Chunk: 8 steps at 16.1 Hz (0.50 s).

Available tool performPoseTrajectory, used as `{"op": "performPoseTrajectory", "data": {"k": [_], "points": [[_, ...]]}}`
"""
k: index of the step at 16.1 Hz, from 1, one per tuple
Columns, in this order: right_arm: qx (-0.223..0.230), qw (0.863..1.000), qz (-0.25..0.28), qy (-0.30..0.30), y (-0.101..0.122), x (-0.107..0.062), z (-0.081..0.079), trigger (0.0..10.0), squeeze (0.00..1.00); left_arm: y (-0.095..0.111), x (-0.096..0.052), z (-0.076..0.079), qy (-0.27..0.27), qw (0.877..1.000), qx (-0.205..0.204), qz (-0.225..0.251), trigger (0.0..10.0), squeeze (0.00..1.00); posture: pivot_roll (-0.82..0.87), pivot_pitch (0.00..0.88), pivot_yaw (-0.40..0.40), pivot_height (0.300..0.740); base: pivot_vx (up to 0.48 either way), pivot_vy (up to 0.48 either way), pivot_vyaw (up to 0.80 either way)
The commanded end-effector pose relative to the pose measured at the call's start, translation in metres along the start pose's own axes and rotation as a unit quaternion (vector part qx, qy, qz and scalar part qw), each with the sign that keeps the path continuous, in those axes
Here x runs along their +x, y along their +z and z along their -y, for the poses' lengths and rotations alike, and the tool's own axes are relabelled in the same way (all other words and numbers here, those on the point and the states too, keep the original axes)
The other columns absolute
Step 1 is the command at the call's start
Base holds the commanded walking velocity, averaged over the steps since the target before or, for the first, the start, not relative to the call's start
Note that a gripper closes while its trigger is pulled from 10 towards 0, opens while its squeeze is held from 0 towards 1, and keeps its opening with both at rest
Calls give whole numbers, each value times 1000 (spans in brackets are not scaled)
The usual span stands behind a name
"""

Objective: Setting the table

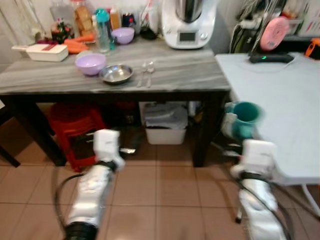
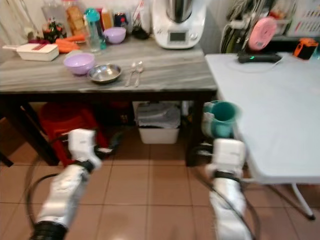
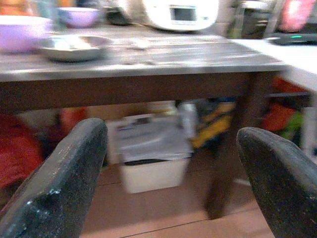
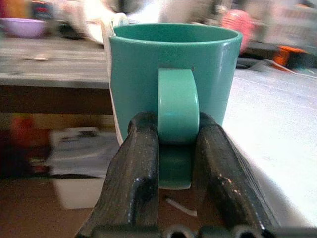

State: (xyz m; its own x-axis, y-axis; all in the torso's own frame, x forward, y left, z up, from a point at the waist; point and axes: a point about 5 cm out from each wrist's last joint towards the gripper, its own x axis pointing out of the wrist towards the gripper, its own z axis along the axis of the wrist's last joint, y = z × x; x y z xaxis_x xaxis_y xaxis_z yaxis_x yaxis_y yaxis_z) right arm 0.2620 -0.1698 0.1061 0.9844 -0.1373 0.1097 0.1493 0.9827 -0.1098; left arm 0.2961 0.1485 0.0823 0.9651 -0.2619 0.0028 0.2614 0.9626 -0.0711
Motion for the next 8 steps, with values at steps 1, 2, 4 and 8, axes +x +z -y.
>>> {"op": "performPoseTrajectory", "data": {"k": [1,2,4,8], "points": [[-9,1000,8,-10,2,3,8,10000,0,3,4,7,-7,1000,3,6,10000,0,-7,0,44,740,0,435,0],[-12,1000,8,-7,2,3,8,10000,0,3,4,7,-6,1000,3,6,10000,0,-8,0,44,740,0,431,0],[-12,1000,8,-7,2,3,8,10000,0,3,5,7,-5,1000,3,6,10000,0,-7,0,44,740,0,435,0],[-11,1000,9,-7,2,3,9,10000,0,5,5,7,-2,1000,5,12,10000,0,-9,0,43,740,0,211,0]]}}
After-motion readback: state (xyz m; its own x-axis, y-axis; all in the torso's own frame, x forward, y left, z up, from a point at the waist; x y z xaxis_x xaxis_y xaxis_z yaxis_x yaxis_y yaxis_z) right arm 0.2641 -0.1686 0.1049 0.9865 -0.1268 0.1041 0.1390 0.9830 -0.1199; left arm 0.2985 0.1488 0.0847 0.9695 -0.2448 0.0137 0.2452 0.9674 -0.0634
